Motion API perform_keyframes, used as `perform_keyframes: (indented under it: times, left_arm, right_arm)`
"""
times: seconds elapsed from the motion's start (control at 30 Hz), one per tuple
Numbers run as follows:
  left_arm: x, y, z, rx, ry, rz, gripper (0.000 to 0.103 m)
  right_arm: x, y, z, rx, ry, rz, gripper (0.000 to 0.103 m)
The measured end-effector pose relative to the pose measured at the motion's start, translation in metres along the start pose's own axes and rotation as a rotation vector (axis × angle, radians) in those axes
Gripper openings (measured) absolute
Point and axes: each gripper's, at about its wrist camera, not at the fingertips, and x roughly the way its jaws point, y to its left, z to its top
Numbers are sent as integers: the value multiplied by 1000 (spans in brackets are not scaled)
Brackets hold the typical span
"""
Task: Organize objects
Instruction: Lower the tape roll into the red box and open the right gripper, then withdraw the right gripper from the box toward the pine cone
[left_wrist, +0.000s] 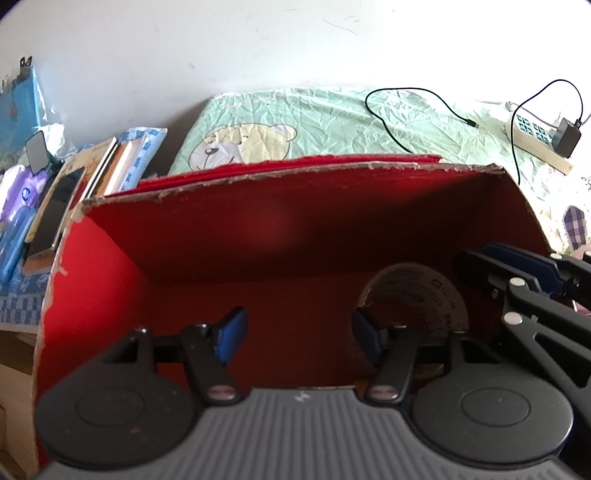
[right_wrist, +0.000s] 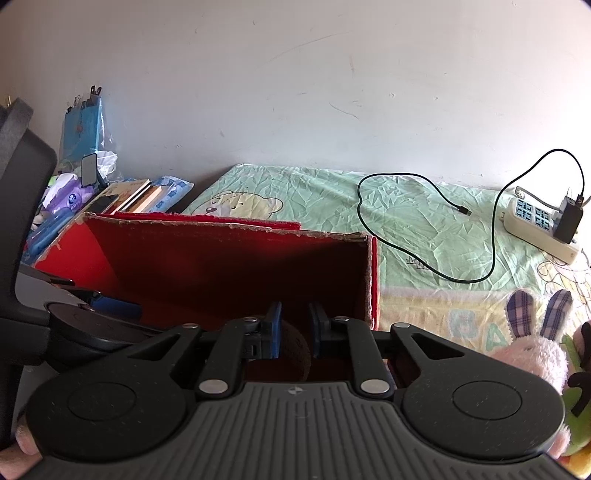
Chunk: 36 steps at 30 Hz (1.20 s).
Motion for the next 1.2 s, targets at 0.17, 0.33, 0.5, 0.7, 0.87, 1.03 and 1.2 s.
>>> perform_keyframes:
  times: [0.17, 0.33, 0.5, 0.7, 0.87, 1.03, 1.2]
  left_arm:
    - [2, 1, 1, -8, 13, 2, 68]
    - [-5, 3, 3, 13, -10, 48, 71]
    - [-11, 25, 9, -14, -28, 130, 71]
    - [4, 56, 11, -83, 23, 262, 71]
    - [10, 55, 13, -51, 34, 254, 75]
    - [15, 53, 14, -18, 54, 218, 77]
    - [17, 51, 15, -4, 56, 192, 77]
  right_arm:
    - [1, -1, 1, -3, 8, 31, 17]
    - [-2, -1, 6, 25, 47, 100, 21]
    - [3, 10, 14, 33, 158, 194, 21]
    - [24, 17, 17, 193, 299, 360, 21]
    - [49, 19, 8, 269, 441, 364, 21]
    - [56, 19, 6, 303, 481, 286, 19]
    - [55, 26, 7, 263, 432, 119, 21]
